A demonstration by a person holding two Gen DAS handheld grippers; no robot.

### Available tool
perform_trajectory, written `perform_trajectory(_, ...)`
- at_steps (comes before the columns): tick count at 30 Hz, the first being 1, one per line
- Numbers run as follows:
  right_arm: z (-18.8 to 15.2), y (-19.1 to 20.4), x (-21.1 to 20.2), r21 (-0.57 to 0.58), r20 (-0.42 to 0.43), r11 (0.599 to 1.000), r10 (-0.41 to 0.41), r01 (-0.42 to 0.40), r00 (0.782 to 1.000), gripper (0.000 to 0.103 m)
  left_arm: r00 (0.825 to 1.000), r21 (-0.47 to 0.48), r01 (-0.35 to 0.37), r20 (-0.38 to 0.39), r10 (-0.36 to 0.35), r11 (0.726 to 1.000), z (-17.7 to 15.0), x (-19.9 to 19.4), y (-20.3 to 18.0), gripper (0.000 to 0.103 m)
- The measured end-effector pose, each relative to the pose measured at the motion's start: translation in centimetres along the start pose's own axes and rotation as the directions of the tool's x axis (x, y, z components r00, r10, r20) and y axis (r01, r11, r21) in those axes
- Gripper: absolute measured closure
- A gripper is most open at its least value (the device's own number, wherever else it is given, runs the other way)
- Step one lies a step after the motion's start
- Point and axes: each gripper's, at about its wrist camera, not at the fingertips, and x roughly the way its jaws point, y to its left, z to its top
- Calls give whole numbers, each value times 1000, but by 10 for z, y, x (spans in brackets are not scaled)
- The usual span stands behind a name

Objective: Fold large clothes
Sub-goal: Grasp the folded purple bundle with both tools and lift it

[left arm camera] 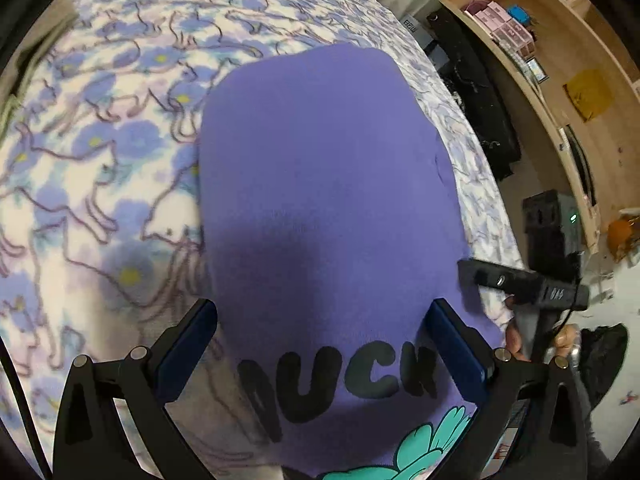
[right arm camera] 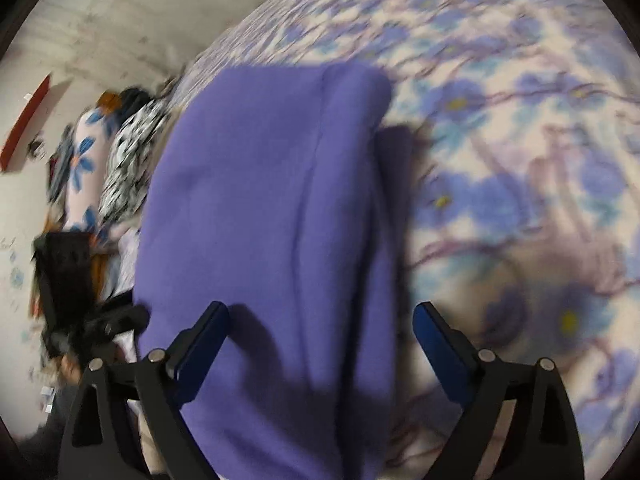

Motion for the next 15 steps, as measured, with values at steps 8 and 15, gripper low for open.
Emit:
perform_trajectory(8, -3, -24, 31, 71, -62, 989, 136, -131, 989, 3, 997, 10, 64, 31, -64, 998, -3, 14, 6, 0)
perform_trajectory(15, 1, -22, 39, 50, -77, 990, 136, -133, 988, 0, 995, 4, 83, 59, -83, 997, -6, 21, 6, 0)
